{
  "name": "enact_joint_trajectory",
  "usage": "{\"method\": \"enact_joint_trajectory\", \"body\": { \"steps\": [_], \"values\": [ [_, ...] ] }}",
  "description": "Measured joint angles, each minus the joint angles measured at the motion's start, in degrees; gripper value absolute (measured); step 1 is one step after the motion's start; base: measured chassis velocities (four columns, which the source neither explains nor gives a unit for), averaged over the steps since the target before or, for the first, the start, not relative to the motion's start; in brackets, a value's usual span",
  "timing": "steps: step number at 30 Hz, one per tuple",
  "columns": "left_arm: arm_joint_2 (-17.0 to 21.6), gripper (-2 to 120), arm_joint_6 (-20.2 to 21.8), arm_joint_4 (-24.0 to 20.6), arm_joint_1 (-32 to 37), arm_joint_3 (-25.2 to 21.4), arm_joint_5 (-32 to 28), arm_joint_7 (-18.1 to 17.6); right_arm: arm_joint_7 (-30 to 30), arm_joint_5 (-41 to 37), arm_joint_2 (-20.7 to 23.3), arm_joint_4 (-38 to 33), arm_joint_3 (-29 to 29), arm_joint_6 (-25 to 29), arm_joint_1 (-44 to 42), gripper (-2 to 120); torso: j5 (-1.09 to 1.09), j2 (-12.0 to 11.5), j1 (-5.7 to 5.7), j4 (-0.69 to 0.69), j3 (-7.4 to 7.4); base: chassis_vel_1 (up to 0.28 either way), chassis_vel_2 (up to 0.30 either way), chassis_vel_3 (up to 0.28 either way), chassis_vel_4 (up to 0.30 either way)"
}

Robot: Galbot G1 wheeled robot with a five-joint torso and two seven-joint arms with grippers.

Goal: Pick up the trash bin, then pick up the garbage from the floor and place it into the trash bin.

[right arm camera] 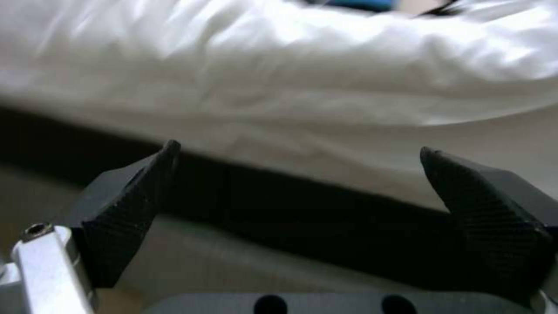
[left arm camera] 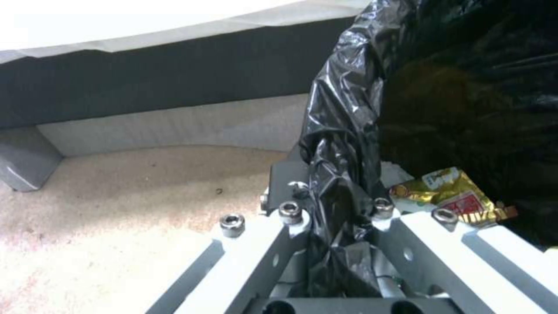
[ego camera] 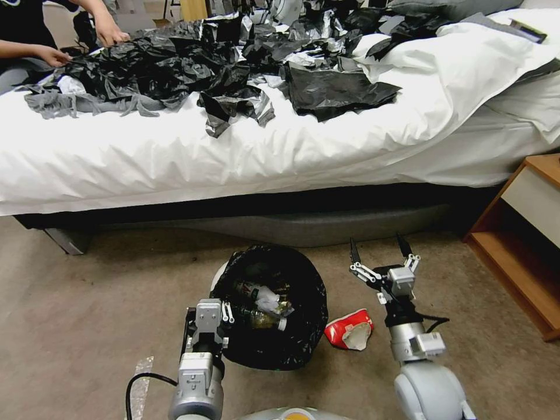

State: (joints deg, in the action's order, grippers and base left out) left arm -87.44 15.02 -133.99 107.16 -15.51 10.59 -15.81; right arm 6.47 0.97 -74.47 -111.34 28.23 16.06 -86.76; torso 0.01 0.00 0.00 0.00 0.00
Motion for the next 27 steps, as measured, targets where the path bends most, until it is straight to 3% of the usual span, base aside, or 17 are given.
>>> {"method": "enact_joint_trajectory", "body": {
  "steps": [2, 4, 5, 7, 10, 15, 27],
  "values": [
    [0.0, 2, 0.0, 0.0, 0.0, 0.0, 0.0, 0.0, 3.4, 0.3, 1.2, 1.1, 0.6, -0.2, 0.5, 100, 0.0, 0.0, 0.0, 0.01, 0.0, 0.0, 0.0, 0.0, 0.0],
    [-0.1, 2, 0.0, 0.0, -0.1, 0.0, 0.0, 0.0, 11.0, 1.9, 3.7, 4.0, 2.0, 0.9, 1.6, 100, 0.0, 0.0, 0.0, 0.0, 0.0, 0.0, 0.0, 0.0, 0.0],
    [-0.1, 2, 0.0, 0.0, -0.1, 0.0, 0.0, 0.0, 11.0, 1.9, 3.7, 4.0, 2.0, 0.9, 1.6, 100, 0.0, 0.0, 0.0, 0.0, 0.0, 0.0, 0.0, 0.0, 0.0],
    [0.0, 2, 0.0, 0.1, -0.1, 0.0, 0.0, 0.0, 19.8, 6.4, 7.6, 9.8, 2.9, 5.8, 3.3, 100, 0.01, 0.0, 0.0, 0.0, 0.0, 0.0, 0.0, 0.0, 0.0],
    [0.0, 2, 0.0, 0.3, -0.2, 0.0, 0.0, 0.0, 23.7, 10.0, 10.2, 15.3, 2.9, 9.4, 4.4, 100, 0.0, 0.0, 0.0, 0.0, 0.0, 0.0, 0.0, 0.0, 0.0],
    [-0.1, 2, 0.0, 0.4, -0.2, 0.2, 0.1, 0.0, 26.1, 15.8, 11.3, 23.8, 2.4, 13.7, 6.1, 100, 0.01, 0.0, 0.0, 0.0, 0.0, 0.0, 0.0, 0.0, 0.0],
    [0.1, 2, 0.0, 0.4, 0.0, 0.3, 0.2, 0.0, 28.6, 20.9, 10.7, 35.5, 3.3, 19.7, 8.2, 100, 0.0, 0.0, 0.0, 0.0, 0.0, 0.0, 0.0, 0.0, 0.0]
  ]
}}
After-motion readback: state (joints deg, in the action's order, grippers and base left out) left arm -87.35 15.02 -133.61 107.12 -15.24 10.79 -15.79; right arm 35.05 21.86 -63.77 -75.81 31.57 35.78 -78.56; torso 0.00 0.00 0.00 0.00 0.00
